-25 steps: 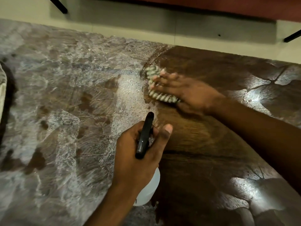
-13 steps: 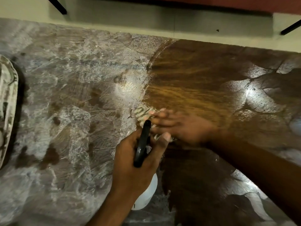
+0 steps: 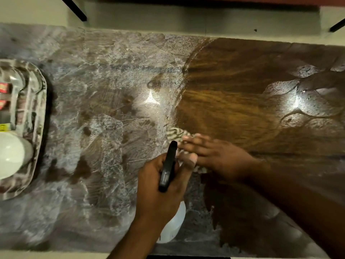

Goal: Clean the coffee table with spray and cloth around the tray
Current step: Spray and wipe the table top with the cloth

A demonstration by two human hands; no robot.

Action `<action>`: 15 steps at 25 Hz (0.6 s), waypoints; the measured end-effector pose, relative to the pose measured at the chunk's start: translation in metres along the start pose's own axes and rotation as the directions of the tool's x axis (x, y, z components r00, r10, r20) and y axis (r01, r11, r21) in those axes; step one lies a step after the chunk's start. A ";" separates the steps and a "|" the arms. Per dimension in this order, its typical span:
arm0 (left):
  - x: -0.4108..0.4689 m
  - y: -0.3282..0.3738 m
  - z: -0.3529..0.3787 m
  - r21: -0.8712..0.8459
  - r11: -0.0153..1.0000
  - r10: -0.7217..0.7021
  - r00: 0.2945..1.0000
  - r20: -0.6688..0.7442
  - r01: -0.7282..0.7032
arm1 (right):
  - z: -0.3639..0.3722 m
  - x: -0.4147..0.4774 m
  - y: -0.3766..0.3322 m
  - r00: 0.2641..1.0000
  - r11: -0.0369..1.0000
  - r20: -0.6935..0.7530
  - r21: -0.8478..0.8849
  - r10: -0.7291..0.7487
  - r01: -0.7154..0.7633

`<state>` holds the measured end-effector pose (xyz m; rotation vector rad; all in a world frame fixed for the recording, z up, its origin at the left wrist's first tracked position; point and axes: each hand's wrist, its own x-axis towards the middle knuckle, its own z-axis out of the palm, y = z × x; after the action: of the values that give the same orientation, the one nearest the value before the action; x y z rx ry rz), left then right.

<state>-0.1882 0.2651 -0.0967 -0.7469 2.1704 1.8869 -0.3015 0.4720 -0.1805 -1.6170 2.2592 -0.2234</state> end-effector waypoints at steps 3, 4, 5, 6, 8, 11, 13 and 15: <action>-0.016 -0.006 -0.004 -0.028 0.999 -0.036 0.999 0.022 0.037 | -0.008 -0.029 0.036 0.938 0.946 -0.130 0.097 0.320 -0.309; -0.023 -0.008 -0.004 -0.021 0.999 -0.048 0.999 0.022 0.048 | -0.011 -0.030 0.037 0.819 0.840 -0.206 0.228 0.535 -0.492; -0.030 -0.008 -0.002 -0.011 0.998 -0.057 0.998 0.015 0.057 | -0.011 -0.024 0.030 0.660 0.700 -0.246 0.356 0.710 -0.619; -0.040 -0.009 0.000 0.000 0.998 -0.061 0.998 0.005 0.061 | -0.010 -0.012 0.014 0.516 0.572 -0.252 0.443 0.819 -0.691; -0.061 -0.009 0.005 0.026 0.997 -0.074 0.997 -0.018 0.075 | 0.001 0.007 -0.027 0.497 0.537 -0.215 0.446 0.841 -0.716; -0.092 -0.015 0.012 0.044 0.996 -0.080 0.994 -0.069 0.083 | 0.029 -0.002 -0.093 0.927 0.911 -0.073 0.227 0.367 -0.343; -0.110 -0.025 0.013 0.048 0.993 -0.101 0.991 -0.087 0.105 | 0.038 -0.032 -0.108 0.998 0.994 0.011 0.084 -0.068 0.067; -0.128 -0.037 0.013 0.018 0.992 -0.126 0.990 -0.056 0.127 | 0.031 -0.062 -0.088 0.985 0.991 0.107 0.015 -0.132 0.132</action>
<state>-0.0634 0.3083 -0.0749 -0.9200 2.1169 1.7980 -0.1944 0.5034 -0.1679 -1.7336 2.0715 -0.1732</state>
